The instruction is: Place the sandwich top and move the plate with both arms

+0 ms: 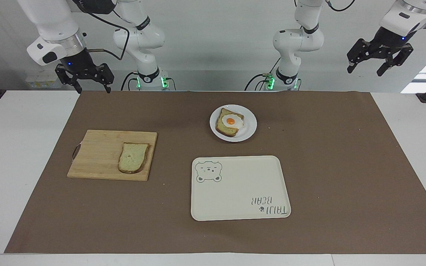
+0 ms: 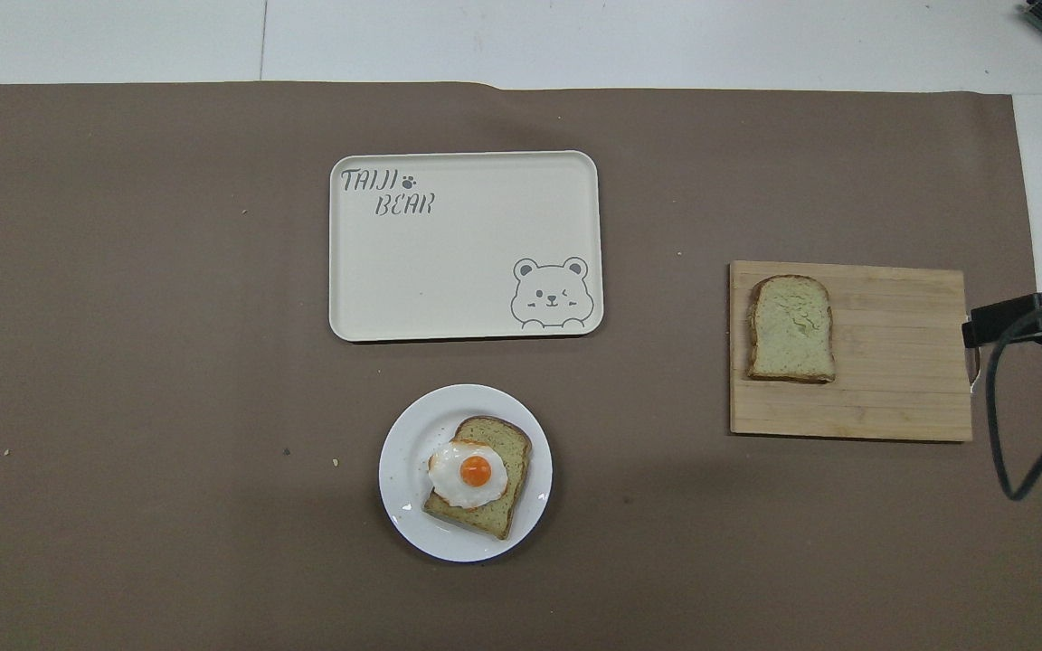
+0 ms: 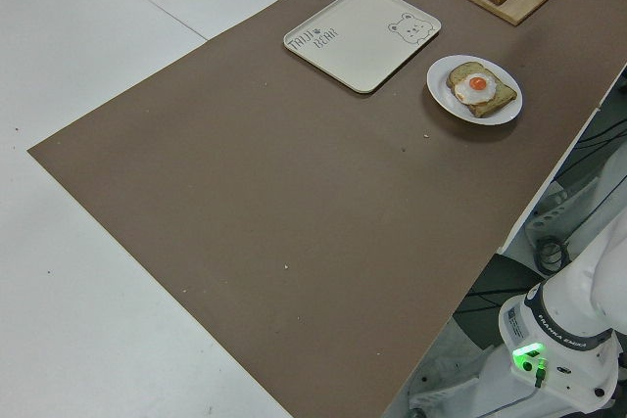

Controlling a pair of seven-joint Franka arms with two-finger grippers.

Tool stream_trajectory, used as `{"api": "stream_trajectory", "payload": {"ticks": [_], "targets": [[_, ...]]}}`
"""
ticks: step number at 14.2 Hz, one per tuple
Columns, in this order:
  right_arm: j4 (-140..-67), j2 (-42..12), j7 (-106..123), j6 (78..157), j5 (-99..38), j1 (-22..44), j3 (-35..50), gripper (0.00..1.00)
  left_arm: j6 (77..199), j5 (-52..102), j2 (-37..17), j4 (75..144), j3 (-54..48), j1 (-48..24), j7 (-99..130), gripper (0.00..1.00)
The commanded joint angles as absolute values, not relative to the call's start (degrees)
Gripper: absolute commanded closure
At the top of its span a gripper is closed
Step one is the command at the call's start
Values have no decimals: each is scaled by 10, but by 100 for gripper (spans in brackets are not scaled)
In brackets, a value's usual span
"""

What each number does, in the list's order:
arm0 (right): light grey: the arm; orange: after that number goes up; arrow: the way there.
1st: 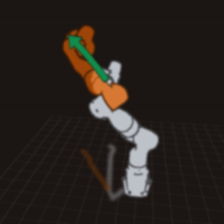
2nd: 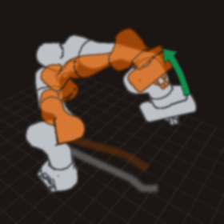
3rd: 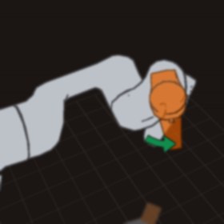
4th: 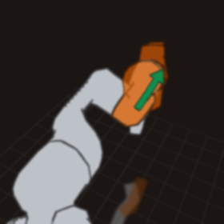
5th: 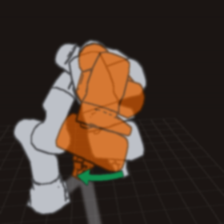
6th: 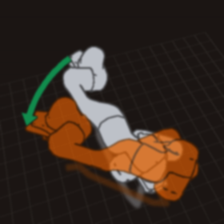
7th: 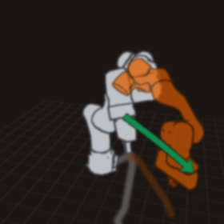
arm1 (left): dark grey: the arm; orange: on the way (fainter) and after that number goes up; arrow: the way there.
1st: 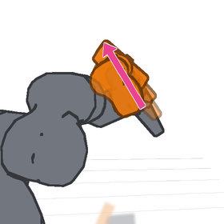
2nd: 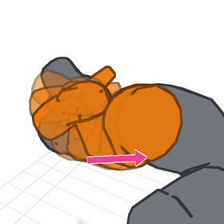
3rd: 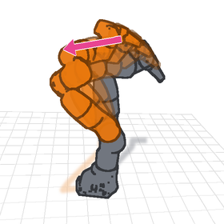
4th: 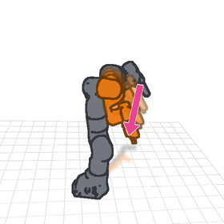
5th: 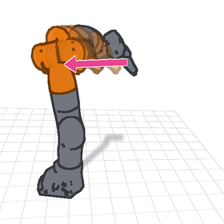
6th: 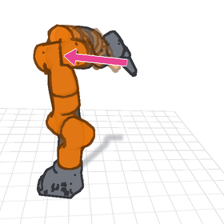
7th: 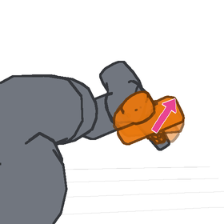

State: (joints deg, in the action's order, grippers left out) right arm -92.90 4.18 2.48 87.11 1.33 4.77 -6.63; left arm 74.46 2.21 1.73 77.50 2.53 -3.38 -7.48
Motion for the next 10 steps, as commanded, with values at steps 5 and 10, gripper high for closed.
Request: {"api": "stream_trajectory", "payload": {"ticks": [5, 10], "targets": [[-936, 50, 40, 869, 29, 40, -63, 0, 742, 17, 33, 789, 24, -27, -70, 0], [-938, 52, 40, 868, 27, 40, -63, 0, 740, 18, 33, 790, 24, -28, -69, 0]]}}
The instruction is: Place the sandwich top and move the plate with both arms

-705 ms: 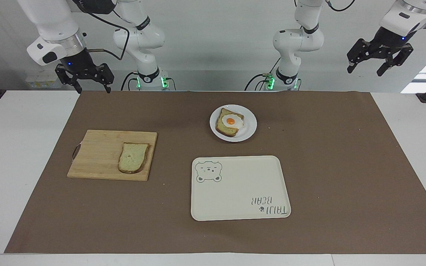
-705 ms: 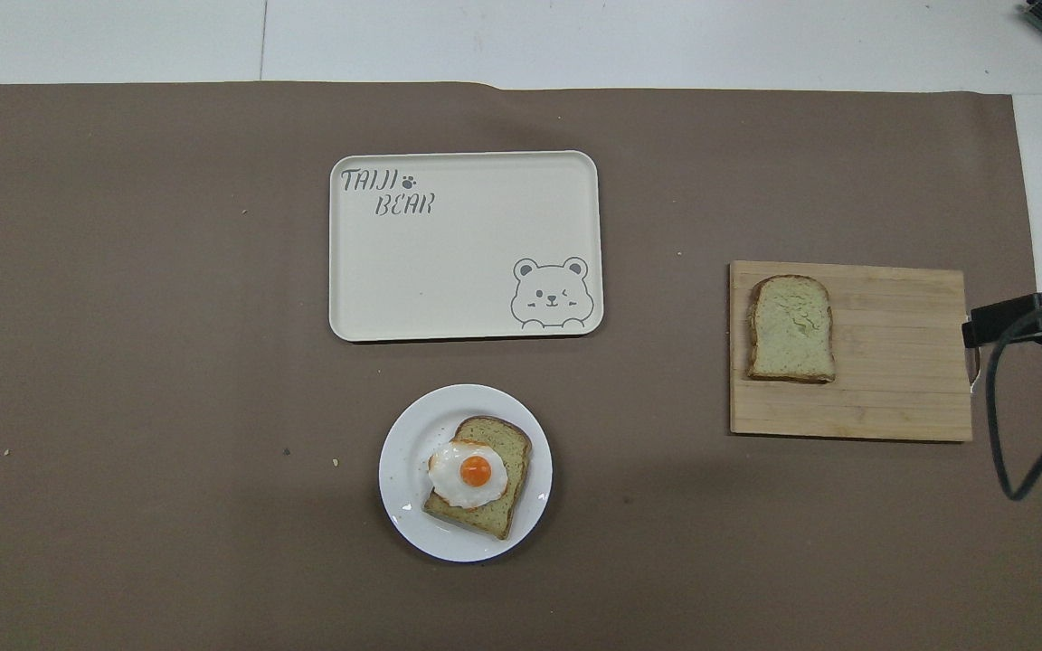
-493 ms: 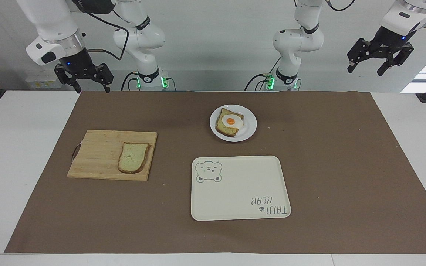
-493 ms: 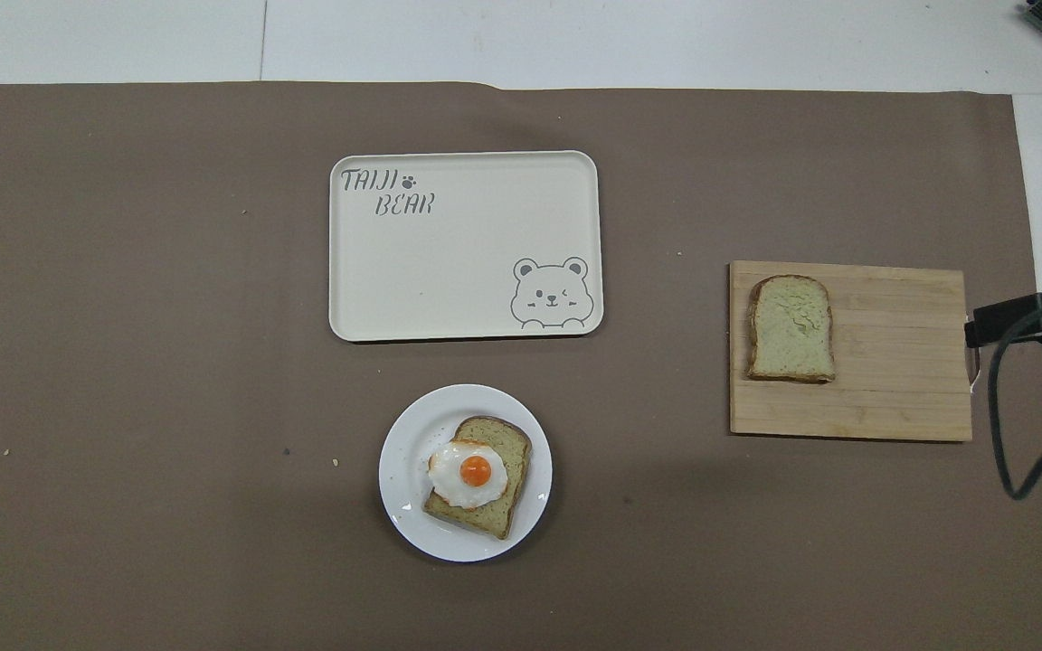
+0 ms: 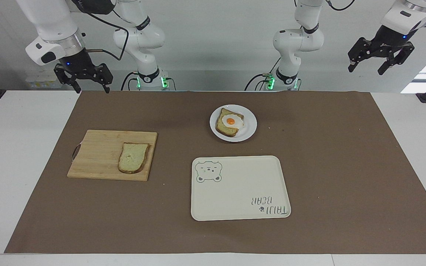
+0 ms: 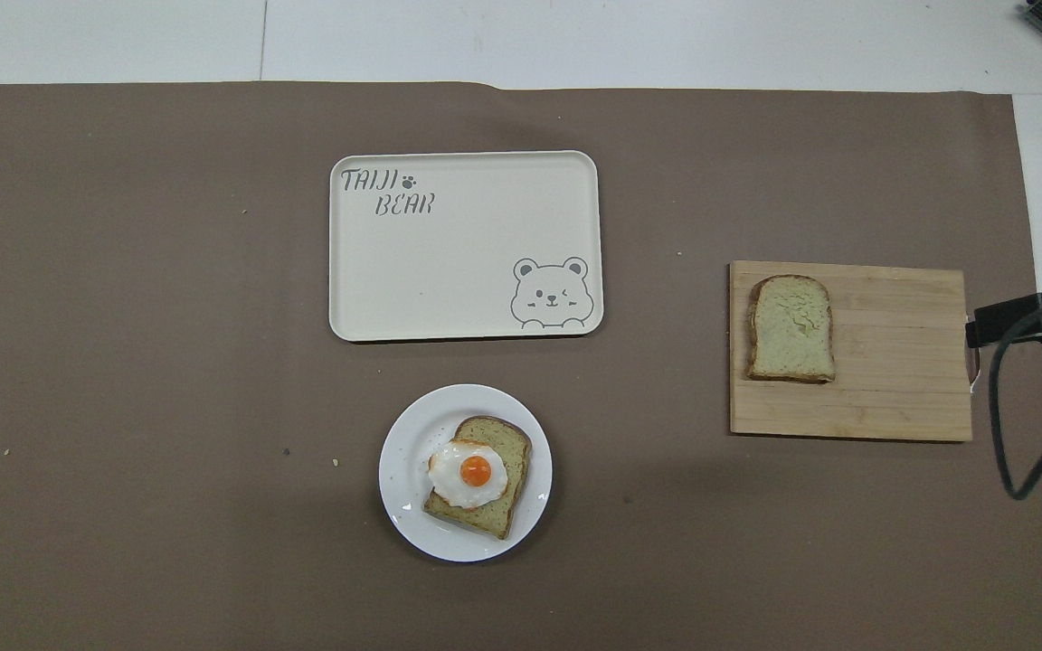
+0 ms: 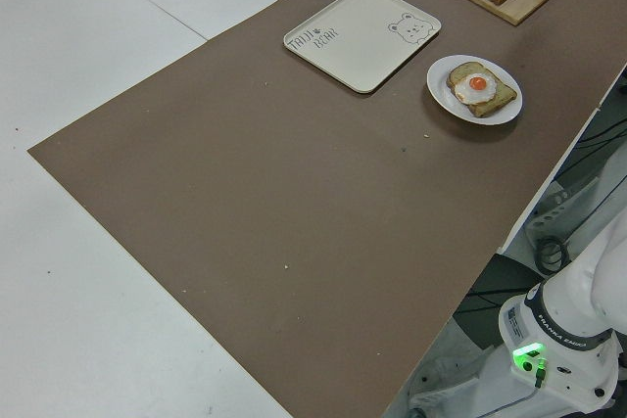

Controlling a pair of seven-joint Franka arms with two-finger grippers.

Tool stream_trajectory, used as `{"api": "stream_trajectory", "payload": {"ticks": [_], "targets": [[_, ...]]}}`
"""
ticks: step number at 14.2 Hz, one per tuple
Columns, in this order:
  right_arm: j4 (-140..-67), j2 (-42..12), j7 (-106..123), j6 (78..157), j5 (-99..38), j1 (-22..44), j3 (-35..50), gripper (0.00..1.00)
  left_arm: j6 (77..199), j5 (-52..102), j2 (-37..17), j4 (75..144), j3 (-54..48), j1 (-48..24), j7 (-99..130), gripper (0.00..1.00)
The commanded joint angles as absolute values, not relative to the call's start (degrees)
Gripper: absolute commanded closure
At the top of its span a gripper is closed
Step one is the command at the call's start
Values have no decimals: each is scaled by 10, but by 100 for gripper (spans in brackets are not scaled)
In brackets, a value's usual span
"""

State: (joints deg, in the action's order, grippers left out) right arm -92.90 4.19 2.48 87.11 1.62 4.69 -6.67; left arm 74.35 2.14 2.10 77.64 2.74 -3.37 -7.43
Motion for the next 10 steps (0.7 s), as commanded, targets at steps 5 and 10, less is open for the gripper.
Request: {"api": "stream_trajectory", "payload": {"ticks": [5, 10], "targets": [[-941, 54, 40, 868, 27, 40, -63, 0, 740, 18, 33, 789, 24, -28, -69, 0], [-941, 54, 40, 872, 27, 42, -62, 0, 740, 18, 33, 789, 24, -28, -69, 0]]}}
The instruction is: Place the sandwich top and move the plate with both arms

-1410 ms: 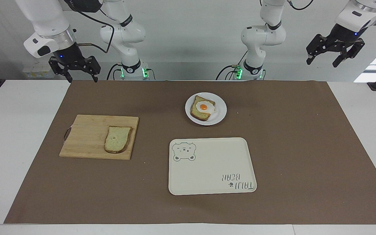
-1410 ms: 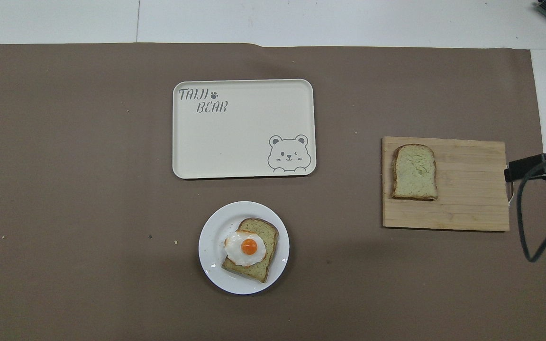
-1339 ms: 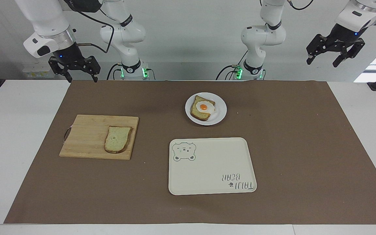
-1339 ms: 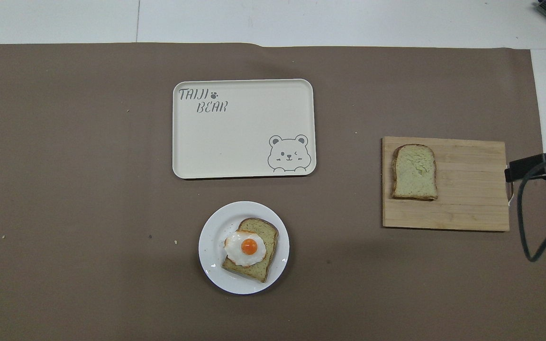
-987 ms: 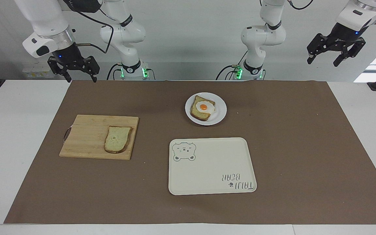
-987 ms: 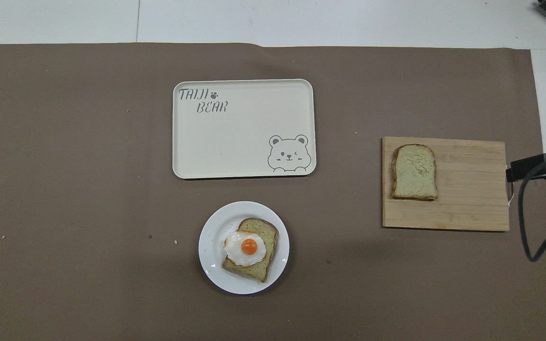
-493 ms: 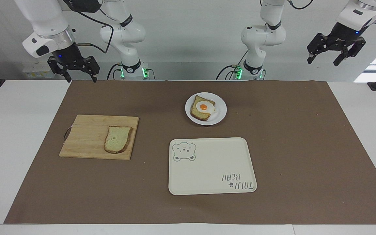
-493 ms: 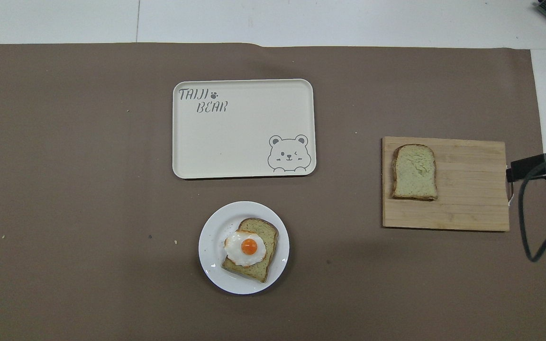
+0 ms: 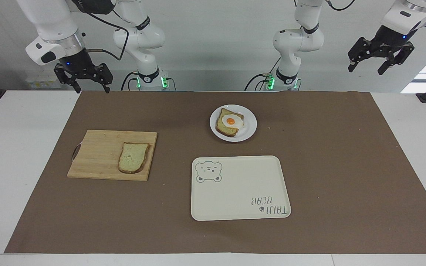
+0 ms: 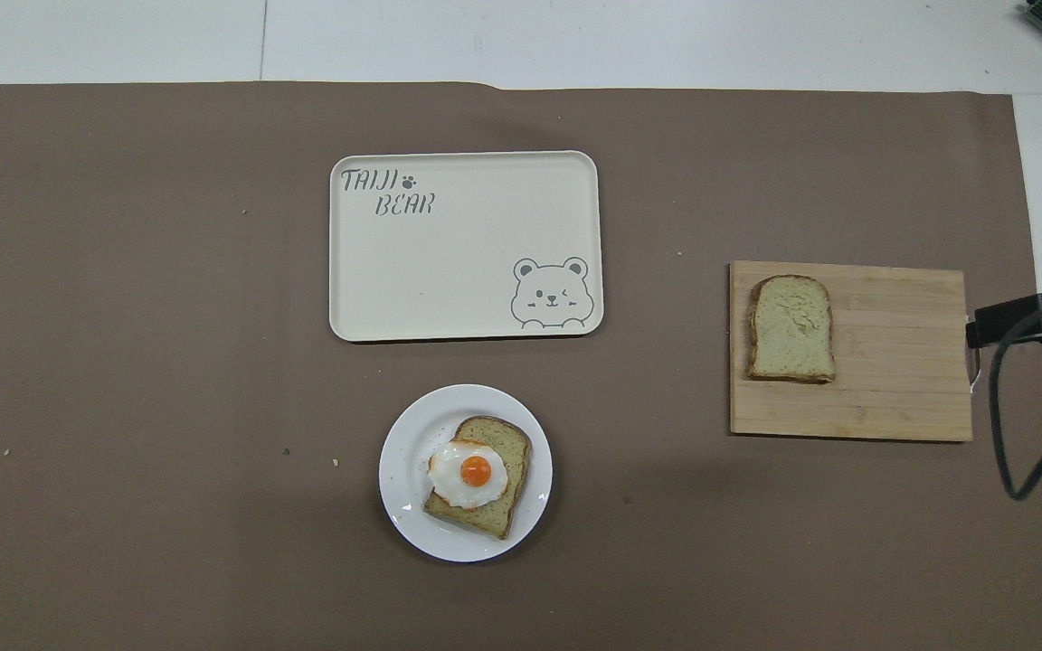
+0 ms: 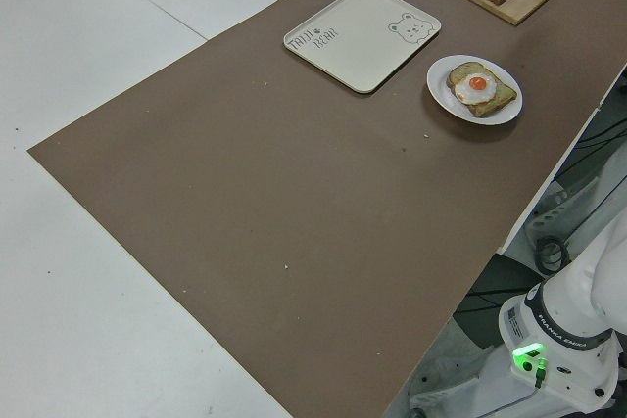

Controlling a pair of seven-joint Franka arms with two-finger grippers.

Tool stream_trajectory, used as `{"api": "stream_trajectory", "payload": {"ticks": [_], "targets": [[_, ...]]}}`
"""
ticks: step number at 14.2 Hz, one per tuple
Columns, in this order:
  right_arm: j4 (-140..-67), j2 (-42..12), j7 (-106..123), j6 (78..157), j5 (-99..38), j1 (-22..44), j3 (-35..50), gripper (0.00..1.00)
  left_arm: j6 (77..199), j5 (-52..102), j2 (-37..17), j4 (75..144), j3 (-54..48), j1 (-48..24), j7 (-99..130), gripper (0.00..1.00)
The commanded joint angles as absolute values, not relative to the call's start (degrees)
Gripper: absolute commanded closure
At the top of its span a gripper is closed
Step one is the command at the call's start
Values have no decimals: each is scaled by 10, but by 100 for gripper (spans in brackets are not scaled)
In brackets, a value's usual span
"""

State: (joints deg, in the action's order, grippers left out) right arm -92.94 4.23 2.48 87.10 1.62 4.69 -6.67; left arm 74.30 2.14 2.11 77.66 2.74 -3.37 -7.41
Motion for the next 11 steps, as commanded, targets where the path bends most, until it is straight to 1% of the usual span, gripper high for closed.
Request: {"api": "stream_trajectory", "payload": {"ticks": [1, 11], "targets": [[-941, 54, 40, 868, 27, 41, -62, 0, 740, 18, 33, 790, 24, -27, -69, 0], [-947, 58, 41, 872, 26, 35, -63, 0, 740, 18, 33, 790, 24, -28, -69, 0]]}}
